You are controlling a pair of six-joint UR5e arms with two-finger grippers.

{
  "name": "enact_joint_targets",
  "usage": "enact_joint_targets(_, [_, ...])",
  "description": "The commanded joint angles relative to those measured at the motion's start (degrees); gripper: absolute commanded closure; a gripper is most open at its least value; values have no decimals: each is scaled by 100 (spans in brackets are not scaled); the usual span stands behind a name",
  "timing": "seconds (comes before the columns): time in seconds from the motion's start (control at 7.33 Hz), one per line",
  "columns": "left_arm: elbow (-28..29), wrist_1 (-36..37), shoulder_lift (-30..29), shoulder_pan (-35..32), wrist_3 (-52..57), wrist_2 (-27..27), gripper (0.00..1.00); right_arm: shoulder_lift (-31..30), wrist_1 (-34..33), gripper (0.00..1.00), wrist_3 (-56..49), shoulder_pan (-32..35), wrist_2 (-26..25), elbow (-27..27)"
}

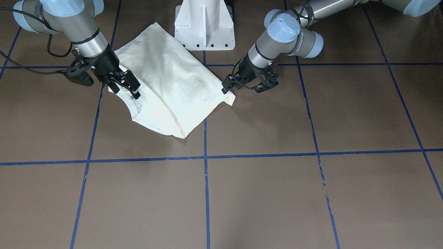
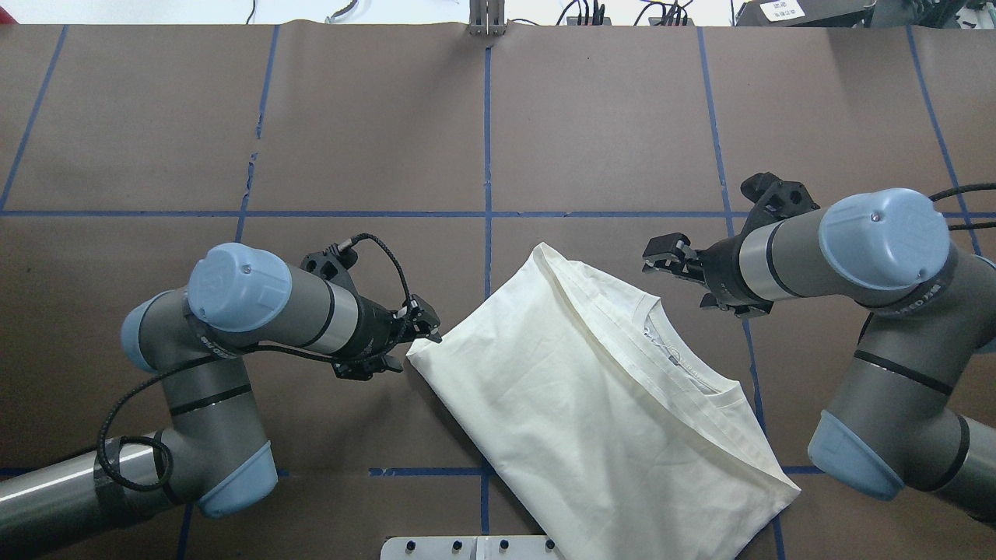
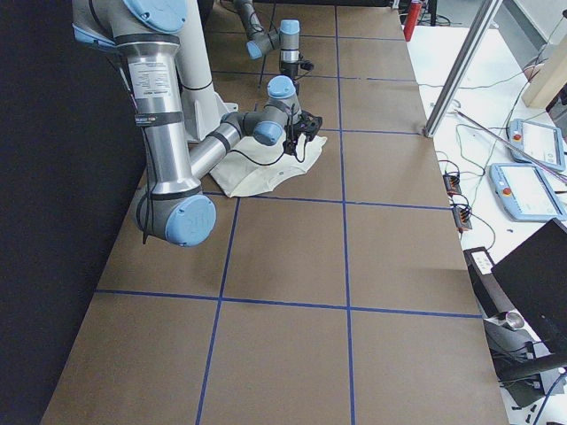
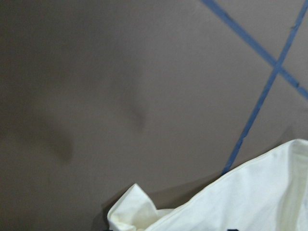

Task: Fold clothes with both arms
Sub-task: 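Grasp the shirt corner with the left gripper while the right gripper releases and rises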

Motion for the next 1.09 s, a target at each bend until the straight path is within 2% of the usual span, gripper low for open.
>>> enact_joint_targets(0.0, [137, 25, -19, 137, -83, 110, 41, 119, -15, 0, -168, 123, 1, -135])
enact_joint_targets(0.14, [138, 43, -19, 138, -83, 154, 45, 189, -24, 0, -159, 132, 10, -197])
enact_joint_targets(0.27, [138, 182, -71, 138, -74, 294, 56, 190, -24, 0, -159, 141, 10, -206])
enact_joint_targets(0.41, [138, 218, -89, 129, -74, 312, 73, 190, -24, 0, -159, 141, 10, -206])
enact_joint_targets(0.55, [147, 227, -54, 129, -57, 330, 78, 190, -24, 0, -159, 141, 10, -206])
enact_joint_targets(0.82, [173, 236, -54, 120, -13, 488, 95, 190, -33, 0, -150, 141, 1, -206])
enact_joint_targets(0.95, [173, 236, -45, 111, -4, 488, 100, 190, -33, 0, -150, 141, 10, -206])
